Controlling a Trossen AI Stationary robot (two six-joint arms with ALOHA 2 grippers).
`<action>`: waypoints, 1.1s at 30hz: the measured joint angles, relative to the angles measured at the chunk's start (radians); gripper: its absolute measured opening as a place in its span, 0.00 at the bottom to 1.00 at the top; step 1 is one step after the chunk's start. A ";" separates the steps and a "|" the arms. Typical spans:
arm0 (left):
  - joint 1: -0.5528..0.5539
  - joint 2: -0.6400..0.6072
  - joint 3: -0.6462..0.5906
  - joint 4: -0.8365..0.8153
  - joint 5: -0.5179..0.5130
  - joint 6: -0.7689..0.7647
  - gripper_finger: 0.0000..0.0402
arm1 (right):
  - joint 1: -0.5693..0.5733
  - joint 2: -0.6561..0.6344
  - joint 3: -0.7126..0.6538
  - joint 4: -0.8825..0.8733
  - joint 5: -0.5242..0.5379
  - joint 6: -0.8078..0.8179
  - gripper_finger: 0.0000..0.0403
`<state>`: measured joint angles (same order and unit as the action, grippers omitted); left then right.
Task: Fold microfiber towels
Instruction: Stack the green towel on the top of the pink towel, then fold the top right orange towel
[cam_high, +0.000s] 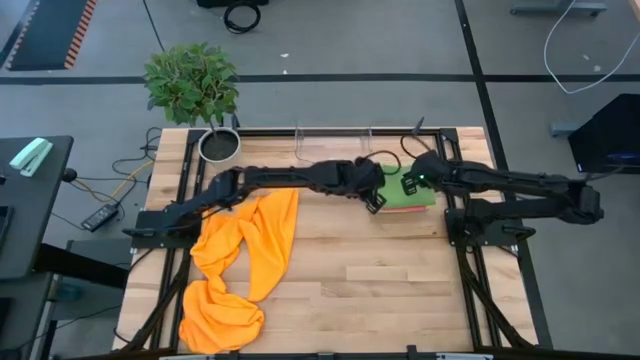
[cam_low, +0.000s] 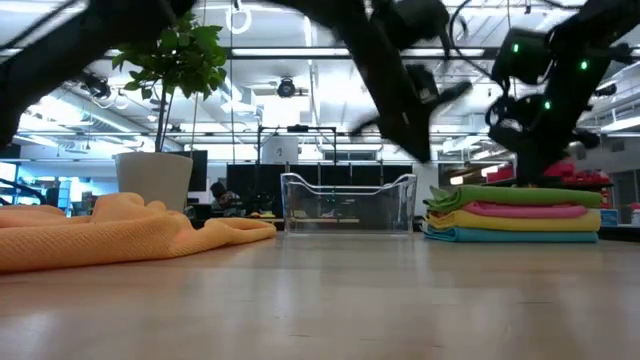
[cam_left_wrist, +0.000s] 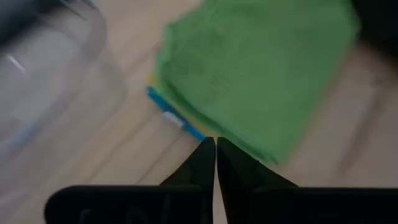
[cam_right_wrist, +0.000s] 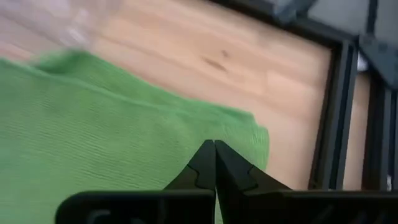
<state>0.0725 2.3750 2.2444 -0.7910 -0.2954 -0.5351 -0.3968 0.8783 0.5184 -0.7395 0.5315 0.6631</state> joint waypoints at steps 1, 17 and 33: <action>-0.012 -0.034 0.004 -0.054 -0.004 0.000 0.06 | 0.013 -0.015 0.020 -0.014 0.002 -0.003 0.01; -0.313 -0.290 -0.218 -0.735 -0.122 -0.177 0.42 | 0.619 -0.048 0.125 0.075 -0.077 0.300 0.01; -0.294 -0.869 -1.244 -0.245 0.040 -0.157 0.49 | 1.019 0.425 0.125 0.670 0.098 0.798 0.04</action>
<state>-0.2212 1.5063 1.0005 -1.0364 -0.2559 -0.6918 0.6224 1.3038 0.6434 -0.0699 0.6300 1.4613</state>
